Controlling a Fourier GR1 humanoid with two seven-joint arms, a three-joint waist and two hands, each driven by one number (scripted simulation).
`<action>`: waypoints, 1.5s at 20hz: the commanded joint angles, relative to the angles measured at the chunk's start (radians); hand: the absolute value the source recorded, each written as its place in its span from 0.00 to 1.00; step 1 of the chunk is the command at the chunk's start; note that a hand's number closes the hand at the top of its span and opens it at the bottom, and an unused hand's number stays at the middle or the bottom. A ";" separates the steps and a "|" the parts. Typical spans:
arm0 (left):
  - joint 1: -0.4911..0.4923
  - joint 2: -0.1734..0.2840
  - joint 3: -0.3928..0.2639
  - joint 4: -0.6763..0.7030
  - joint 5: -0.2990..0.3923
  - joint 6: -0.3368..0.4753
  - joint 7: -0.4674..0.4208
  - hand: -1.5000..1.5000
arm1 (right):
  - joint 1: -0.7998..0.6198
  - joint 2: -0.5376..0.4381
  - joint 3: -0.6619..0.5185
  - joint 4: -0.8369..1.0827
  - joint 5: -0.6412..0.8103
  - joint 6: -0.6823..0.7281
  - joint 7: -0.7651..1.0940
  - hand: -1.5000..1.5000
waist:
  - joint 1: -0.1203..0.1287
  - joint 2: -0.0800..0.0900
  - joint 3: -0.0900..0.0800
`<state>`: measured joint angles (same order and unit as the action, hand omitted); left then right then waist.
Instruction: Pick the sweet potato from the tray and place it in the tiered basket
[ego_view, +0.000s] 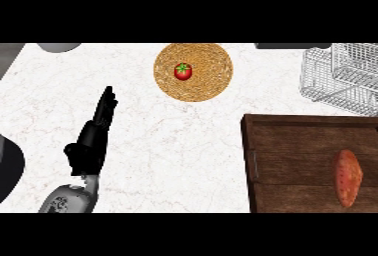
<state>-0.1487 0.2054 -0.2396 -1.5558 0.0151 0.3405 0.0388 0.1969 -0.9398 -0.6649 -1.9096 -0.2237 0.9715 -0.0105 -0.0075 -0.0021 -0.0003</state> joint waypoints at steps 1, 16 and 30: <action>-0.036 -0.042 -0.002 0.030 -0.024 0.014 0.010 0.50 | -0.003 0.001 0.034 -0.052 0.036 0.056 0.049 0.00 | 0.002 0.002 0.000; -0.001 -0.053 0.041 -0.011 -0.053 -0.037 0.002 0.50 | 0.010 0.098 0.067 -0.074 0.430 0.084 -0.088 0.00 | 0.005 0.002 0.001; 0.028 -0.035 0.108 0.010 -0.020 -0.128 -0.036 0.50 | 0.051 0.137 0.198 -0.127 0.708 -0.114 -0.297 0.00 | 0.005 0.001 0.001</action>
<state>-0.1432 0.1365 -0.1746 -1.5497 -0.0497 0.2763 0.0387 0.2400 -0.8244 -0.5024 -2.0218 0.4070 0.8781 -0.2150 -0.0038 -0.0006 0.0007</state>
